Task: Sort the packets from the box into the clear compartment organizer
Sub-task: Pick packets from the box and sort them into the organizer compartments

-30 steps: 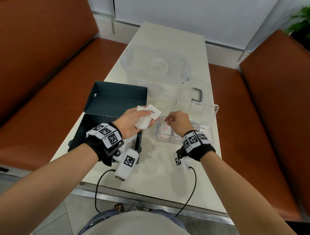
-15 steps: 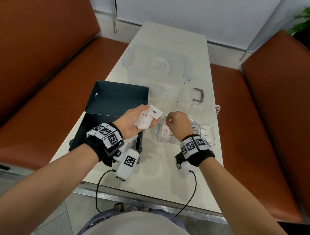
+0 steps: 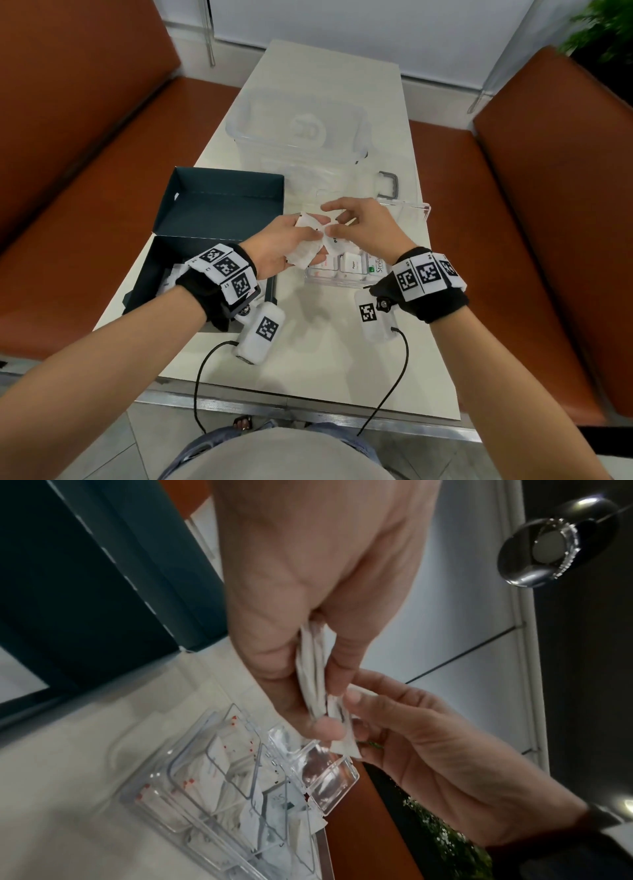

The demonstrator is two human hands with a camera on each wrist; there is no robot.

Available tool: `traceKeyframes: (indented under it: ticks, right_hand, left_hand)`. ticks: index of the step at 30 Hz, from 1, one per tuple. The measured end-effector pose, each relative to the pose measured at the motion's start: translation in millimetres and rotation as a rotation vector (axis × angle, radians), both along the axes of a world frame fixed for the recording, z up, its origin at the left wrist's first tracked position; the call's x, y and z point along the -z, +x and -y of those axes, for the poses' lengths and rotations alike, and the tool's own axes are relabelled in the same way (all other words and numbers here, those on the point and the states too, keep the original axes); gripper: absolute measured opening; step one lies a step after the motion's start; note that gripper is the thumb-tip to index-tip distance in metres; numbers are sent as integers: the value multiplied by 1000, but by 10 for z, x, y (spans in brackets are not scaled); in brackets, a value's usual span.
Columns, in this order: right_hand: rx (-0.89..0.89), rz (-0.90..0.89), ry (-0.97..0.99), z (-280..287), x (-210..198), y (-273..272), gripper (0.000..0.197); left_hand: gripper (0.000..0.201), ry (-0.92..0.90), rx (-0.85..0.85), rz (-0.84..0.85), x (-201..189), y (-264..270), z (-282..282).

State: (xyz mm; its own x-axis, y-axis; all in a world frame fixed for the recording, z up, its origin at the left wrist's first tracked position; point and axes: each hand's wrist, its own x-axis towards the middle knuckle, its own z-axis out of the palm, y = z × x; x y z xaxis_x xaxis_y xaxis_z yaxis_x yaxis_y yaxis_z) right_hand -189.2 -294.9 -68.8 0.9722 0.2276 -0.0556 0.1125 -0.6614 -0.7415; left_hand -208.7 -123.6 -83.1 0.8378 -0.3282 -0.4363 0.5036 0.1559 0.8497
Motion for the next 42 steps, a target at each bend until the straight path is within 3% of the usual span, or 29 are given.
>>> traceKeyframes:
  ticks: [6,9,13,22,37,42]
  right_hand:
    - [129,26,69,313,-4,50,8]
    - [207,-38,121,441,73,88,8]
    - [268,-92,8,488,276,115,8]
    - [229,-152,-182,418,541,92,14]
    - [173,-53,-472,265,765,155,7]
    - [142,-79,-515,282,744,164,23]
  left_hand:
    - [34,22,54,-9,1,-10,165]
    - [34,31,51,-35,26,-21,180]
    - [24,41,23,-98,45,-41,171]
    - [26,69,1,-126,20,-81,76]
    - [30,-76,-35,-176,63,-69,19]
    - [32,-140,-21,-195,63,-66,-8]
